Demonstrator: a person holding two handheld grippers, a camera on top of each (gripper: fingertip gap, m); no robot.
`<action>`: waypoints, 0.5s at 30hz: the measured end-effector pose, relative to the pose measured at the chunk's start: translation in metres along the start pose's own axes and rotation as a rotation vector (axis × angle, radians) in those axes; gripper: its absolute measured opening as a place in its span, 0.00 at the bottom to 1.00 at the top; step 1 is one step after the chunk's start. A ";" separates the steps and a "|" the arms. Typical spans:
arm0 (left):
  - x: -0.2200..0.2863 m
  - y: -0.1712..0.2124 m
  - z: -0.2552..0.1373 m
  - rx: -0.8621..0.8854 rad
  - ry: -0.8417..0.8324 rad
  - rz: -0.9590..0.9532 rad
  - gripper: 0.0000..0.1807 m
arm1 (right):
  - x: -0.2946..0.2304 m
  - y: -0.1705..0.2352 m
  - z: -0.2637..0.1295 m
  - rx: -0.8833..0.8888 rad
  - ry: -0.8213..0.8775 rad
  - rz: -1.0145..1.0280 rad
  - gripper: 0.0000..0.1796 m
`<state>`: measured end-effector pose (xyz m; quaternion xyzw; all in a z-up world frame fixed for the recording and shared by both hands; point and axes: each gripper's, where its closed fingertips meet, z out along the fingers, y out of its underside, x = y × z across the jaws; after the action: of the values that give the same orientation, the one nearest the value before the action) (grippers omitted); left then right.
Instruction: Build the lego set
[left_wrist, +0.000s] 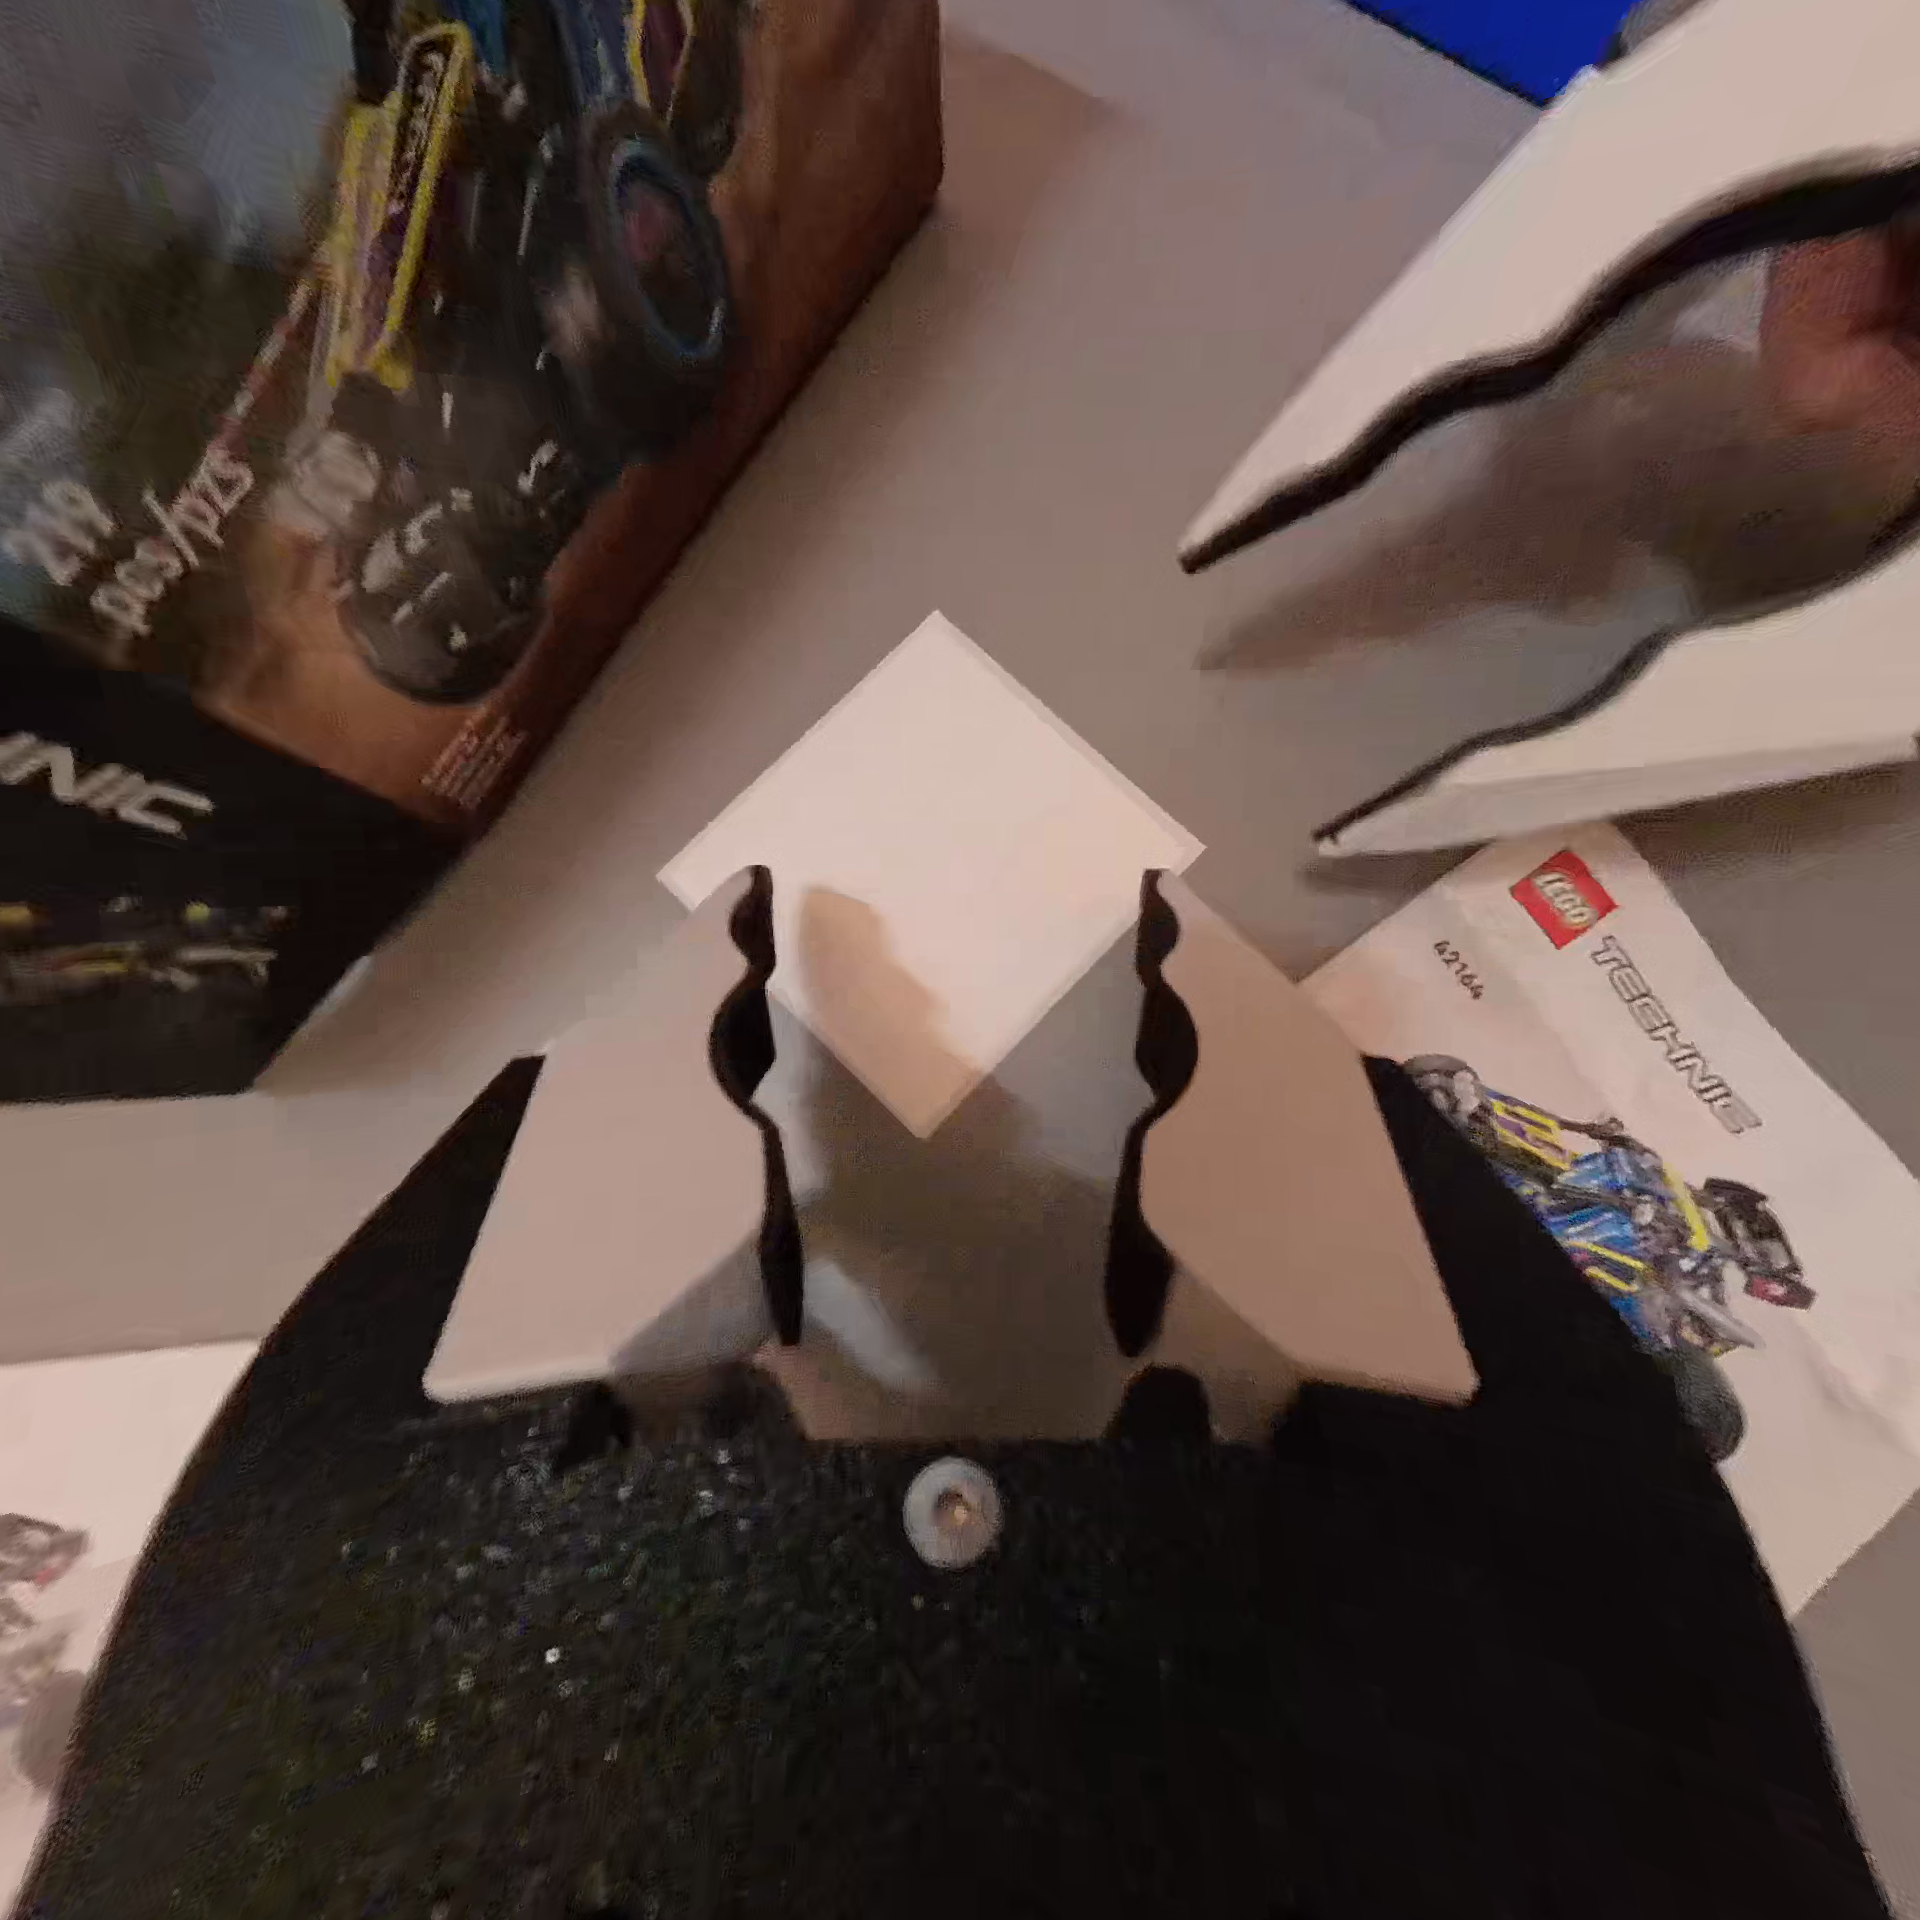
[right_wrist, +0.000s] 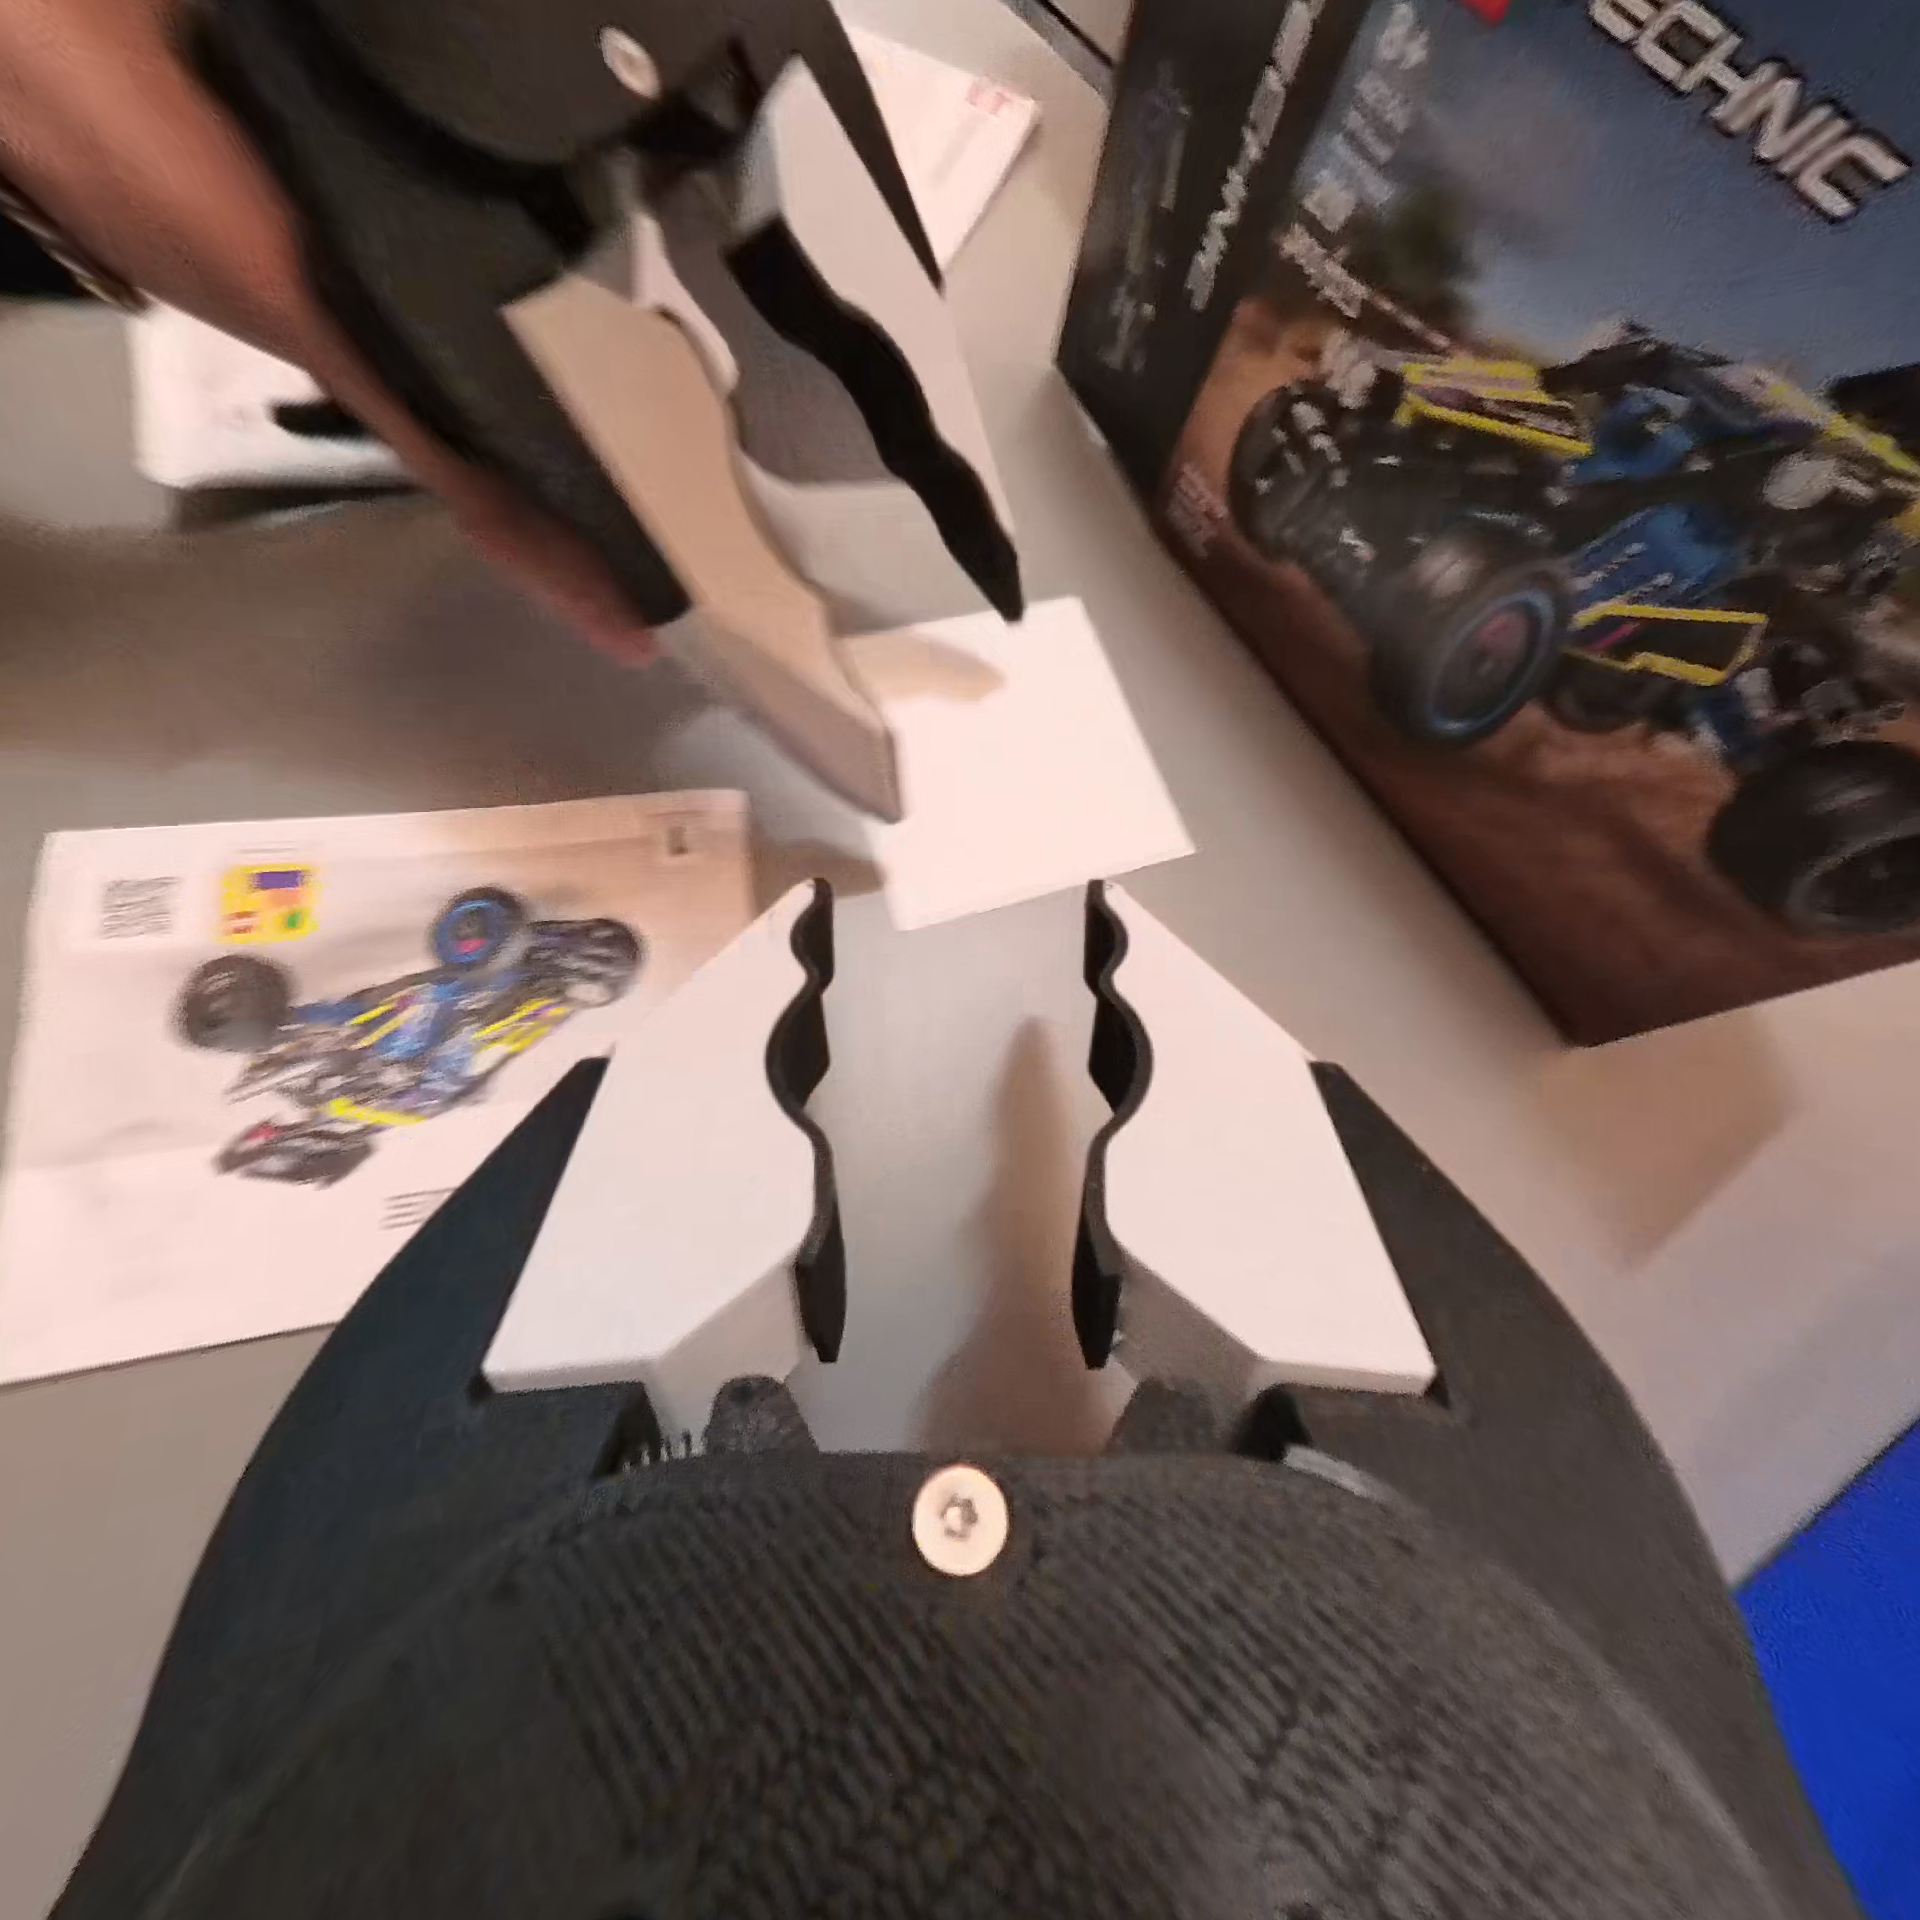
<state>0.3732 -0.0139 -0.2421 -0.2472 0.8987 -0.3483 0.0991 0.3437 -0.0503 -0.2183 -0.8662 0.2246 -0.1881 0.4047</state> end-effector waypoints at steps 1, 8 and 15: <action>-0.002 -0.002 0.001 -0.024 0.007 0.052 0.43 | 0.010 0.002 0.004 -0.023 0.024 -0.004 0.27; -0.019 0.010 0.019 -0.309 0.044 0.077 0.62 | 0.014 0.011 0.003 0.023 0.051 0.064 0.27; -0.010 0.011 0.015 -0.275 0.032 0.035 0.42 | 0.019 0.019 0.002 0.033 0.071 0.122 0.27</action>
<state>0.3824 -0.0104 -0.2604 -0.2371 0.9437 -0.2239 0.0560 0.3562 -0.0700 -0.2318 -0.8370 0.2881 -0.1971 0.4214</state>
